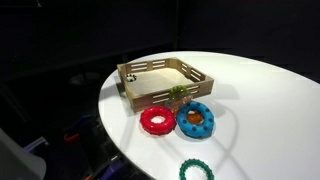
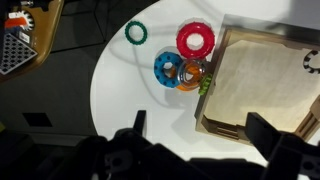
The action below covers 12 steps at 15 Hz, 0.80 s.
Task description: Place the black and white ring on the blue one
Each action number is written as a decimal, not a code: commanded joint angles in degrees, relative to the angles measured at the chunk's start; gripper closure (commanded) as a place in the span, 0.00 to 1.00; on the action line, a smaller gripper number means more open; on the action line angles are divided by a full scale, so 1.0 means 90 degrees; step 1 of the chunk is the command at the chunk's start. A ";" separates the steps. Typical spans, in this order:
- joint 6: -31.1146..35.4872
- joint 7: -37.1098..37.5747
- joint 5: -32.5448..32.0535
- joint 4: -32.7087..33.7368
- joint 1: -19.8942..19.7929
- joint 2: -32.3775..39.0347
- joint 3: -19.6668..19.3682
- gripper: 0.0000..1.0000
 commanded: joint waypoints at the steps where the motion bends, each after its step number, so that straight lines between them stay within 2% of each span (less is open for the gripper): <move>1: 0.0217 0.0267 -0.0017 0.0111 0.0163 0.0363 0.0048 0.00; 7: 0.0926 0.0719 0.0229 0.0243 0.0394 0.1061 0.0183 0.00; 12: 0.1762 0.0953 0.0947 0.0230 0.0666 0.1612 0.0147 0.00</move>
